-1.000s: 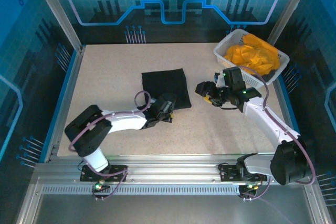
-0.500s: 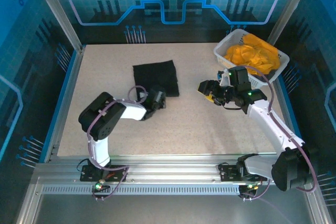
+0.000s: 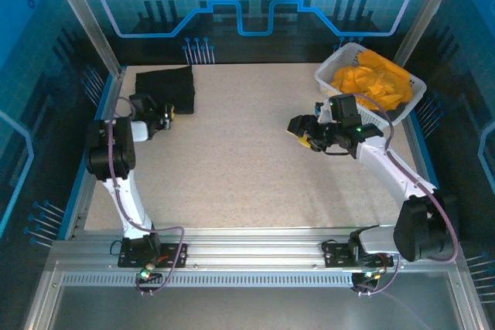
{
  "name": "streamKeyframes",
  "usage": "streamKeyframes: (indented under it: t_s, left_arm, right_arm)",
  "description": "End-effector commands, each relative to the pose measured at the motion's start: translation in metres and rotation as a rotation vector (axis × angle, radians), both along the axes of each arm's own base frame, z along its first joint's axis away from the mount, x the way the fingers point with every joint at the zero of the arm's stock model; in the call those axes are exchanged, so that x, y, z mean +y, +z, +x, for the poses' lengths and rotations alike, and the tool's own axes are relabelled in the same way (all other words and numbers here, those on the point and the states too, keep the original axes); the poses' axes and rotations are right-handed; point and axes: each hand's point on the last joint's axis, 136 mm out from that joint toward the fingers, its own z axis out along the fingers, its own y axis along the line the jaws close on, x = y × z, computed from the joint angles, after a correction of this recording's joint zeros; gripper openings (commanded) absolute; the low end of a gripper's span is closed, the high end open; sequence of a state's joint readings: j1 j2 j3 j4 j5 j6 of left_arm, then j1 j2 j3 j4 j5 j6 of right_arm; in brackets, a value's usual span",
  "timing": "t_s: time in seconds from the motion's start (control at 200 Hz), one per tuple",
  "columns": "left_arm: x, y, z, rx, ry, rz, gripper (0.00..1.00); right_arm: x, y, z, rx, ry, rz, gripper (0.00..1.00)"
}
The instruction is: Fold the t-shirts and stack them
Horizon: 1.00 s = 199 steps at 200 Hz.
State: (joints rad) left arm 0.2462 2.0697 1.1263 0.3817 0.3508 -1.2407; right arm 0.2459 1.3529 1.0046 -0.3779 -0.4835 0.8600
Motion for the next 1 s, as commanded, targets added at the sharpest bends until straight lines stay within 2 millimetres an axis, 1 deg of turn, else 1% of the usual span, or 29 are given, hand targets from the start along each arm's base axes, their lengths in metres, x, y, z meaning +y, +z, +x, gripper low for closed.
streamKeyframes:
  t_s: [0.0,0.115,0.18,0.25,0.355,0.415,0.44,0.48,0.525,0.53,0.535,0.55,0.56,0.565,0.57,0.575,0.58,0.6,0.605,0.615,0.63,0.67,0.71,0.735,0.785,0.82,0.88,0.955,0.99]
  left_arm:
    - [-0.004,-0.003,-0.013,0.043,-0.239,0.070,0.00]
    - [0.018,-0.002,-0.014,0.082,-0.253,0.116,0.00]
    - [0.024,-0.001,-0.011,0.072,-0.240,0.104,0.01]
    - [0.023,0.002,-0.004,0.058,-0.246,0.098,0.01]
    - [0.019,0.010,0.003,0.029,-0.233,0.082,0.04]
    - [0.018,0.017,0.004,0.020,-0.221,0.089,0.08]
    - [0.018,0.021,0.003,0.016,-0.213,0.095,0.13]
    - [0.017,0.029,0.000,0.012,-0.201,0.109,0.29]
    - [0.016,0.044,-0.006,0.002,-0.185,0.133,0.48]
    - [0.016,0.046,-0.007,0.002,-0.183,0.137,0.51]
    - [0.015,0.047,-0.007,0.000,-0.183,0.139,0.58]
    - [0.014,0.055,-0.009,-0.007,-0.181,0.150,0.72]
    - [0.013,0.058,-0.011,-0.011,-0.179,0.156,0.89]
    - [0.012,0.062,-0.011,-0.015,-0.179,0.160,0.94]
    - [0.012,0.064,-0.012,-0.016,-0.178,0.164,0.96]
    - [0.011,0.065,-0.013,-0.016,-0.178,0.167,0.98]
    - [0.010,0.068,-0.014,-0.018,-0.177,0.171,0.98]
    - [0.008,0.078,-0.018,-0.024,-0.173,0.188,0.99]
    - [0.007,0.081,-0.019,-0.027,-0.172,0.193,0.99]
    - [0.006,0.085,-0.022,-0.029,-0.172,0.203,0.99]
    - [0.003,0.094,-0.025,-0.037,-0.170,0.217,0.99]
    - [-0.004,0.114,-0.037,-0.040,-0.160,0.248,0.99]
    - [-0.009,0.128,-0.052,-0.018,-0.133,0.279,0.99]
    - [-0.015,0.133,-0.061,-0.001,-0.125,0.297,0.99]
    - [-0.027,0.155,-0.078,-0.018,-0.109,0.357,0.99]
    - [-0.035,0.170,-0.089,-0.045,-0.097,0.407,0.99]
    - [-0.045,0.190,-0.111,-0.063,-0.055,0.501,0.99]
    - [-0.048,0.205,-0.143,-0.022,0.014,0.674,0.99]
    - [-0.046,0.208,-0.158,0.018,0.048,0.776,0.99]
  right_arm:
    - [0.016,0.018,0.014,-0.061,0.043,0.034,0.64]
    - [0.029,0.020,0.022,-0.069,0.076,0.049,0.64]
    - [0.036,0.022,0.027,-0.079,0.093,0.058,0.64]
    - [0.045,0.028,0.030,-0.098,0.106,0.070,0.64]
    - [0.051,0.037,0.036,-0.132,0.098,0.077,0.64]
    - [0.052,0.043,0.039,-0.158,0.081,0.076,0.64]
    - [0.052,0.046,0.040,-0.172,0.071,0.079,0.64]
    - [0.051,0.051,0.042,-0.192,0.056,0.081,0.64]
    - [0.049,0.059,0.043,-0.219,0.036,0.084,0.66]
    - [0.049,0.060,0.043,-0.222,0.034,0.084,0.67]
    - [0.049,0.061,0.043,-0.225,0.031,0.083,0.67]
    - [0.048,0.063,0.043,-0.232,0.027,0.085,0.68]
    - [0.047,0.066,0.044,-0.237,0.023,0.085,0.69]
    - [0.047,0.066,0.044,-0.240,0.020,0.084,0.69]
    - [0.047,0.067,0.044,-0.242,0.019,0.083,0.70]
    - [0.046,0.068,0.044,-0.244,0.016,0.083,0.71]
    - [0.046,0.068,0.044,-0.245,0.013,0.082,0.74]
    - [0.044,0.071,0.044,-0.253,0.006,0.079,0.94]
    - [0.044,0.072,0.044,-0.254,0.004,0.079,0.97]
    - [0.043,0.073,0.044,-0.257,0.000,0.079,1.00]
    - [0.041,0.075,0.044,-0.260,-0.008,0.077,1.00]
    - [0.036,0.080,0.045,-0.268,-0.029,0.076,1.00]
    - [0.029,0.083,0.044,-0.265,-0.052,0.062,1.00]
    - [0.024,0.083,0.044,-0.259,-0.070,0.047,1.00]
    - [0.008,0.084,0.041,-0.250,-0.113,-0.009,1.00]
    - [-0.006,0.084,0.038,-0.244,-0.153,-0.064,1.00]
    - [-0.035,0.085,0.030,-0.248,-0.237,-0.182,1.00]
    - [-0.073,0.088,0.016,-0.250,-0.328,-0.360,1.00]
    - [-0.094,0.084,0.009,-0.228,-0.372,-0.463,1.00]
